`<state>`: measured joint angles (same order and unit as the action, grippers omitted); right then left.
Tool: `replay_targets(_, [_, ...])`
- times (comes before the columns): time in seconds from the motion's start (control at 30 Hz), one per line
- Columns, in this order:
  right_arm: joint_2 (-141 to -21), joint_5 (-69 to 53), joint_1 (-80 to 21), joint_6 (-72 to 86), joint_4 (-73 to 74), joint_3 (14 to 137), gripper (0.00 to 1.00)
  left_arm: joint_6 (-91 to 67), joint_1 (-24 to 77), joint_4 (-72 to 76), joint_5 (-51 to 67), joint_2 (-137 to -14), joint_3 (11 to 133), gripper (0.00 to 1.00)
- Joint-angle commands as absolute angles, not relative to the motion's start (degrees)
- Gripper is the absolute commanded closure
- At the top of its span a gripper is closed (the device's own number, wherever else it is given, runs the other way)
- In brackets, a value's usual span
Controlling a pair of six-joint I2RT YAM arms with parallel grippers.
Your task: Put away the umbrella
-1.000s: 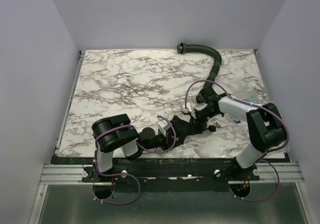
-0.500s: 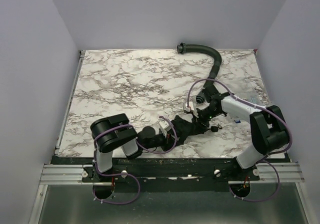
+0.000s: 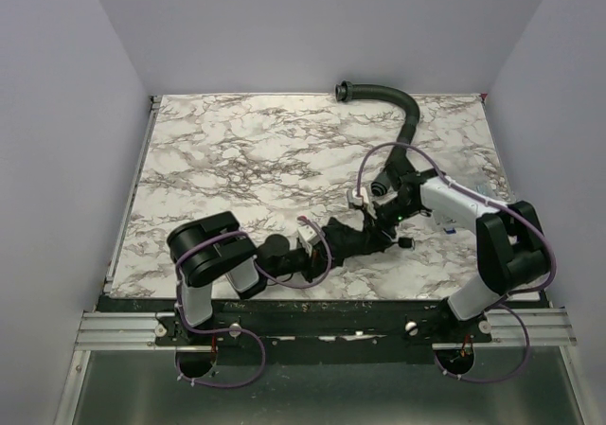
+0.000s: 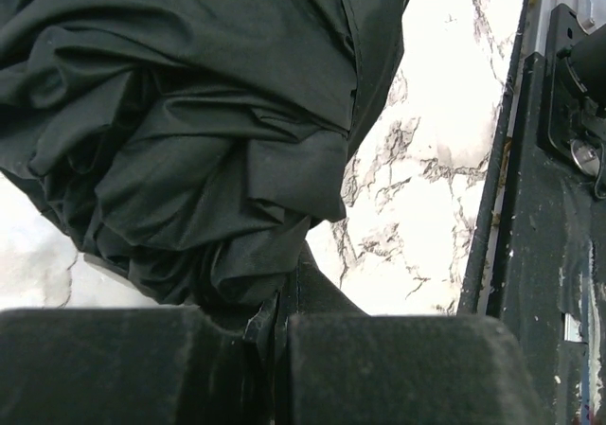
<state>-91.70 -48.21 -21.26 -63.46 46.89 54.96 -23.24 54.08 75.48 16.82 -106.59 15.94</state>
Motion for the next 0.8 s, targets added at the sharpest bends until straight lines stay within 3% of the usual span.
replay_targets(0.0, [-89.4, -57.4, -20.7, -65.7, 52.8, 57.8, 1.00, -19.5, 52.4, 71.0, 16.5, -107.1, 12.4, 1.00])
replay_targets(0.4, [-88.1, -60.2, -20.7, -67.9, 55.5, 56.1, 1.00, -17.9, 48.8, 76.5, 21.2, -109.3, 12.2, 1.00])
replay_targets(0.67, [-84.5, -50.5, -20.7, -59.1, 40.2, 50.1, 1.00, -22.0, 48.0, 89.2, 21.3, -106.5, 6.6, 1.00])
replay_targets(0.7, [-84.2, -49.7, -20.7, -58.3, 38.8, 49.6, 1.00, -22.6, 47.9, 91.1, 21.0, -105.9, 5.2, 0.95])
replay_targets(0.77, [-84.6, -48.7, -20.7, -58.5, 37.9, 49.8, 1.00, -24.2, 47.8, 91.2, 20.0, -103.5, 3.5, 0.70])
